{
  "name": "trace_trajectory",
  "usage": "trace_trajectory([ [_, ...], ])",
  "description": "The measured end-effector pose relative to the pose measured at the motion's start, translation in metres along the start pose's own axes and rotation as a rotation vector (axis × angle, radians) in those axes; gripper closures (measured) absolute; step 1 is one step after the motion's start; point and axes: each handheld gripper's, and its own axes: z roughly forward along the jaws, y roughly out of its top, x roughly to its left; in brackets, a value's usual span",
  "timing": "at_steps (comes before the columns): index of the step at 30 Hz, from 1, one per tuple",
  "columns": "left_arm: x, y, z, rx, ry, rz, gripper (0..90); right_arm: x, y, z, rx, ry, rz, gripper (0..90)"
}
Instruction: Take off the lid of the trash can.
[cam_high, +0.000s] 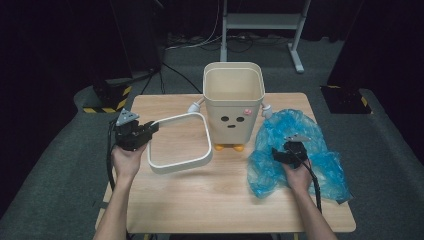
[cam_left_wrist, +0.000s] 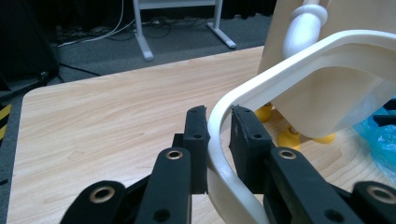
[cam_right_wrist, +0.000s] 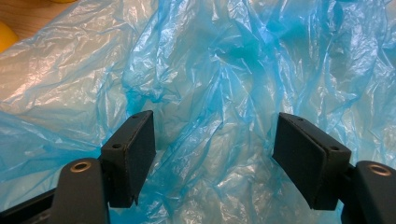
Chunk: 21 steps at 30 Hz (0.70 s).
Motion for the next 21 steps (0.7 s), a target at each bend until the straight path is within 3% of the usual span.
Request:
trace_trajectory([
  [13, -0.001, -0.017, 0.009, 0.009, 0.011, -0.003, 76.9, 0.0, 0.0, 0.0, 0.0, 0.0, 0.0, 29.3],
  [21, 0.006, -0.032, 0.017, 0.016, 0.011, -0.028, 76.9, 0.0, 0.0, 0.0, 0.0, -0.002, -0.002, 29.4],
])
